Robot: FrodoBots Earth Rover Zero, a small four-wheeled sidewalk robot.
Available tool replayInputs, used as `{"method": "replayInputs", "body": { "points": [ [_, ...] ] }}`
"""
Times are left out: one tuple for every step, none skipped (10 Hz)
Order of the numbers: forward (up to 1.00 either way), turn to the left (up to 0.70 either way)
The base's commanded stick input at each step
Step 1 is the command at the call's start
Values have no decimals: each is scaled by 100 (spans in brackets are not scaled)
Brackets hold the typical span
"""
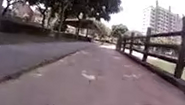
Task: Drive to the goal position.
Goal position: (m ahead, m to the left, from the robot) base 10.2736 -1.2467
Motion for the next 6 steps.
{"method": "replayInputs", "body": {
  "points": [
    [70,-29],
    [70,-32],
    [70,-4],
    [70,0],
    [70,0],
    [70,0]
  ]
}}
